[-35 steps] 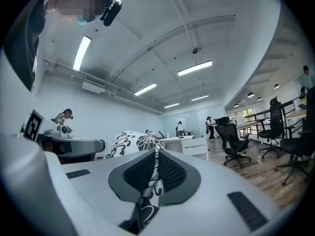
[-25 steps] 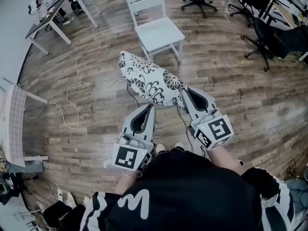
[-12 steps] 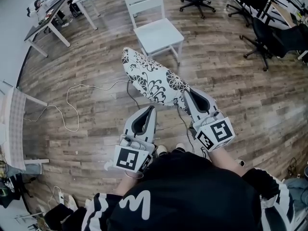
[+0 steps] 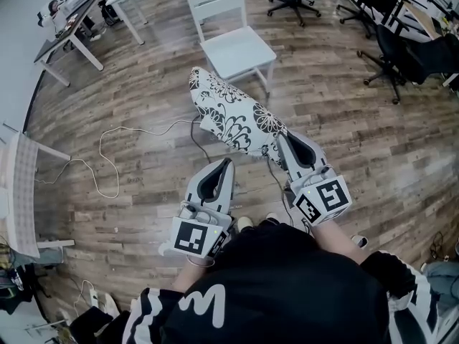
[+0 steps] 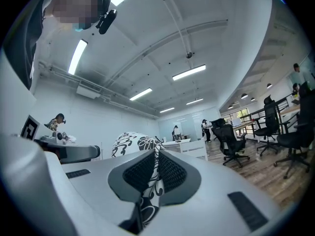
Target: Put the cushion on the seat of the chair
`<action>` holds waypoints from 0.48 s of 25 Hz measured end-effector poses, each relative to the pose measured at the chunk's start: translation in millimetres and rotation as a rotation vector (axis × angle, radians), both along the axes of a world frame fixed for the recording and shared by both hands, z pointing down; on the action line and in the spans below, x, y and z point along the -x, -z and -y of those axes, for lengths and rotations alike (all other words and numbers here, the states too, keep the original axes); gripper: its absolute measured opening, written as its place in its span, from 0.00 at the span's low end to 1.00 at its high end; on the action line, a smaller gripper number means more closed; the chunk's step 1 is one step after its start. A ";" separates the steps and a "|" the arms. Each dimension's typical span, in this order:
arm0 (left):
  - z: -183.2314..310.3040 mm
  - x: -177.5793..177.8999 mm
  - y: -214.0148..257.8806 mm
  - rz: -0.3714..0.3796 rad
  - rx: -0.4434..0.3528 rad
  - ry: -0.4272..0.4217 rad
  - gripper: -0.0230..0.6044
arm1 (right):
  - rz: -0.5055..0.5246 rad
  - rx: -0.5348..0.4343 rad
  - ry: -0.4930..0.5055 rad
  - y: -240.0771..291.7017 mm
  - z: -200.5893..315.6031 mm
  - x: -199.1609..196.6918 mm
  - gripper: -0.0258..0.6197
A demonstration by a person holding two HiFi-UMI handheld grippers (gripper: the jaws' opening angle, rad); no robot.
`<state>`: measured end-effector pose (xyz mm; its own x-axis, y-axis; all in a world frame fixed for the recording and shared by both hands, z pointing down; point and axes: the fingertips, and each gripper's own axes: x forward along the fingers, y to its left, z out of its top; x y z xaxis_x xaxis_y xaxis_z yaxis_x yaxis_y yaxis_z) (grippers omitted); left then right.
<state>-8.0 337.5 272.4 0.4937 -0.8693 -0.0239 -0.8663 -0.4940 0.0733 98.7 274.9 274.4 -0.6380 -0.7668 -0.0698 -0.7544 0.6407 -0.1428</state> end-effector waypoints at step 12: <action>6.8 31.4 -7.1 -0.006 0.002 -0.018 0.05 | 0.029 -0.002 -0.037 -1.7 6.7 25.1 0.09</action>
<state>-39.3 330.7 279.6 0.5088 -0.8605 -0.0248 -0.8571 -0.5090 0.0798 73.5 268.2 276.1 -0.6068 -0.7899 -0.0888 -0.7734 0.6125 -0.1637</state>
